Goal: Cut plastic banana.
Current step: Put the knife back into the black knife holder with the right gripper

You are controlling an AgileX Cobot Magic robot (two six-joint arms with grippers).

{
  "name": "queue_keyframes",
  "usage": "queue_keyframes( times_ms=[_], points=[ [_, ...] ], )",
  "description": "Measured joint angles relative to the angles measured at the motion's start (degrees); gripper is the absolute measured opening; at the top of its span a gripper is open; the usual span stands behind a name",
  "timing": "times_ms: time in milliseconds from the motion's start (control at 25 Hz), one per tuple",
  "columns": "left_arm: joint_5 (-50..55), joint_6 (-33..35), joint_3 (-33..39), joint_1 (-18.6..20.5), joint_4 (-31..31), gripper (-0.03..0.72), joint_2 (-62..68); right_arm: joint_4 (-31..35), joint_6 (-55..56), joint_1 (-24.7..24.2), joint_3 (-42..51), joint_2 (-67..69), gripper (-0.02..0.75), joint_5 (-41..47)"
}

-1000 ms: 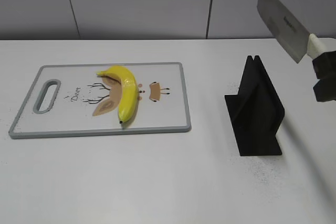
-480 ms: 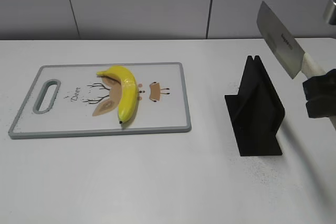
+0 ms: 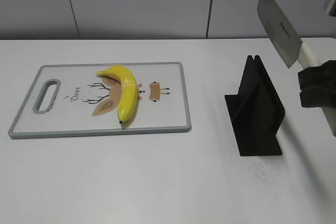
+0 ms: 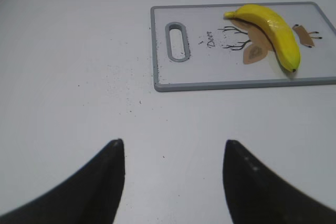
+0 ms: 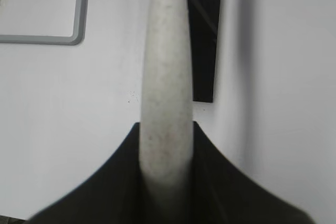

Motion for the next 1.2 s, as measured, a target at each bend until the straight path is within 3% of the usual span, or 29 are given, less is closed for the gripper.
queue_keyframes(
  times_ms=[560, 1200],
  points=[
    [-0.24, -0.11, 0.11, -0.62, -0.09, 0.579, 0.0, 0.0, 0.25, 0.0, 0.06, 8.26, 0.161, -3.35],
    [-0.29, -0.11, 0.11, -0.62, -0.14, 0.579, 0.0, -0.41, 2.4, 0.0, 0.06, 8.8, 0.161, -4.59]
  ],
)
